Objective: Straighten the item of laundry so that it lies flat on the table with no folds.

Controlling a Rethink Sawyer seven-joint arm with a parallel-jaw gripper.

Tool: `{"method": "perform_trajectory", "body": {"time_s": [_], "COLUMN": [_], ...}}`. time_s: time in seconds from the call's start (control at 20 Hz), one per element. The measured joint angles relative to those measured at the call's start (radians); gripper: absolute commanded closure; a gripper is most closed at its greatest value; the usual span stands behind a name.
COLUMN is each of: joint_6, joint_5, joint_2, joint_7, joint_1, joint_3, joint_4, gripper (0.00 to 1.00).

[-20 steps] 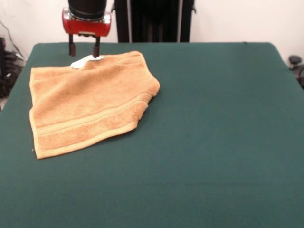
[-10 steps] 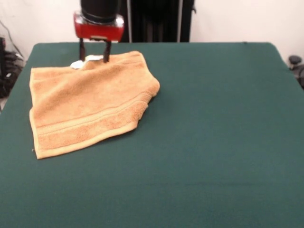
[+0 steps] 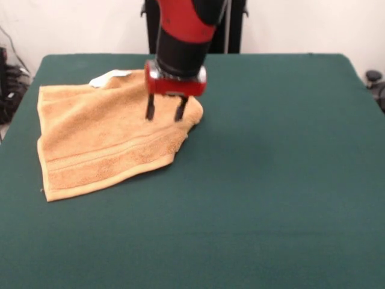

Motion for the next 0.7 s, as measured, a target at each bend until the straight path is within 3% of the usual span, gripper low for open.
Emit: {"method": "perform_trajectory", "body": {"time_s": [0.15,0.7], "joint_6": [-0.024,0.055], "joint_5": [0.026,0.036], "joint_2": [0.045,0.037], "joint_7": [0.012,0.012], "joint_1": [-0.007,-0.075], "joint_3": [0.000,0.059], "joint_4": [-0.038,-0.055], "gripper": [0.00,0.00]}}
